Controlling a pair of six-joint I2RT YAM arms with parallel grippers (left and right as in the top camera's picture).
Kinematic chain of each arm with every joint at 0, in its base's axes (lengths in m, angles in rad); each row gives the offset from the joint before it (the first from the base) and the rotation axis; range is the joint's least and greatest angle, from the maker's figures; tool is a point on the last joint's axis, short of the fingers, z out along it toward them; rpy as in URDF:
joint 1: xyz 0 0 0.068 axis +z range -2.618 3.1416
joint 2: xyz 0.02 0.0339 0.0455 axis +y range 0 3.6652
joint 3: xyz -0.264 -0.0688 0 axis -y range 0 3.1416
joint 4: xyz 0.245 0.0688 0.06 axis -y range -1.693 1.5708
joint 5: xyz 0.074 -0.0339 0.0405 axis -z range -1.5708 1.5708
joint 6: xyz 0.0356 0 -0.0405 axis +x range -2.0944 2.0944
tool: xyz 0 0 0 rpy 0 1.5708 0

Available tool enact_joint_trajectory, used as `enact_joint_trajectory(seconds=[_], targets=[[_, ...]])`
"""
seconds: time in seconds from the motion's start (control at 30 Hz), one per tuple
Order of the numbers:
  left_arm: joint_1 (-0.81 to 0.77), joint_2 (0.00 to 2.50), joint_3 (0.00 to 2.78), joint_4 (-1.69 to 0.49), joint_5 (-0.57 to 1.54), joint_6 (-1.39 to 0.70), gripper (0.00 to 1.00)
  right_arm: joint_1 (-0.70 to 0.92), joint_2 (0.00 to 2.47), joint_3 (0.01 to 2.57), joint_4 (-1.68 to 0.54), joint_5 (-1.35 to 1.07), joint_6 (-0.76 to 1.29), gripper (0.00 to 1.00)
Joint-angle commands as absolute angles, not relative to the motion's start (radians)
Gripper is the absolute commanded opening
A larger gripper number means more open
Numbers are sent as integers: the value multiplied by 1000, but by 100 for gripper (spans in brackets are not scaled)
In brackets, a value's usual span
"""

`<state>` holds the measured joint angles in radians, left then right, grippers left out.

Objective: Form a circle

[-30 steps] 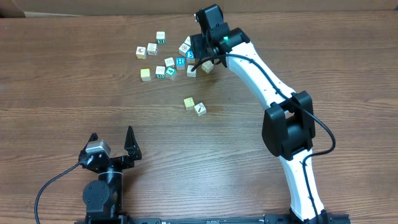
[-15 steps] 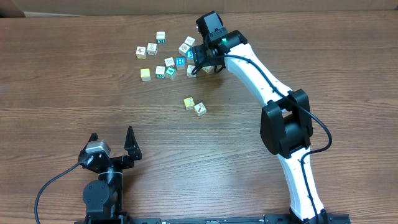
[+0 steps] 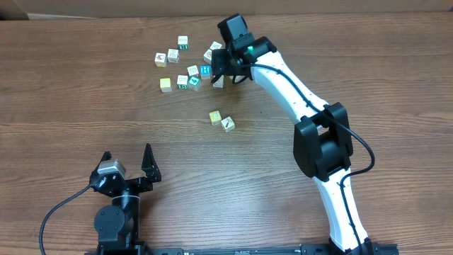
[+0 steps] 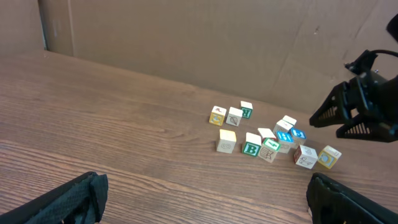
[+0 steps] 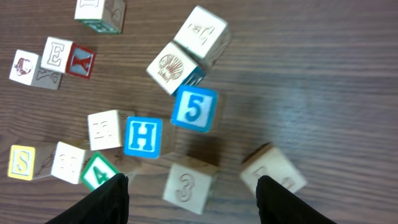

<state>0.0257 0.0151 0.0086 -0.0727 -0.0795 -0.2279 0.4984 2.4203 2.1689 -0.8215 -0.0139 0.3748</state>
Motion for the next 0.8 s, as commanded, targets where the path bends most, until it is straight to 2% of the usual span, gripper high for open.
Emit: enact_joint_trajectory(seconds=[0.0, 0.5, 0.77], targets=[[21, 5, 6, -72, -78, -206, 100, 525, 2471, 2166, -814, 9, 426, 63], [21, 5, 6, -72, -78, -206, 100, 563, 2505, 2166, -812, 138, 427, 62], [21, 5, 6, -71, -78, -206, 100, 563, 2514, 2166, -801, 138, 427, 44]])
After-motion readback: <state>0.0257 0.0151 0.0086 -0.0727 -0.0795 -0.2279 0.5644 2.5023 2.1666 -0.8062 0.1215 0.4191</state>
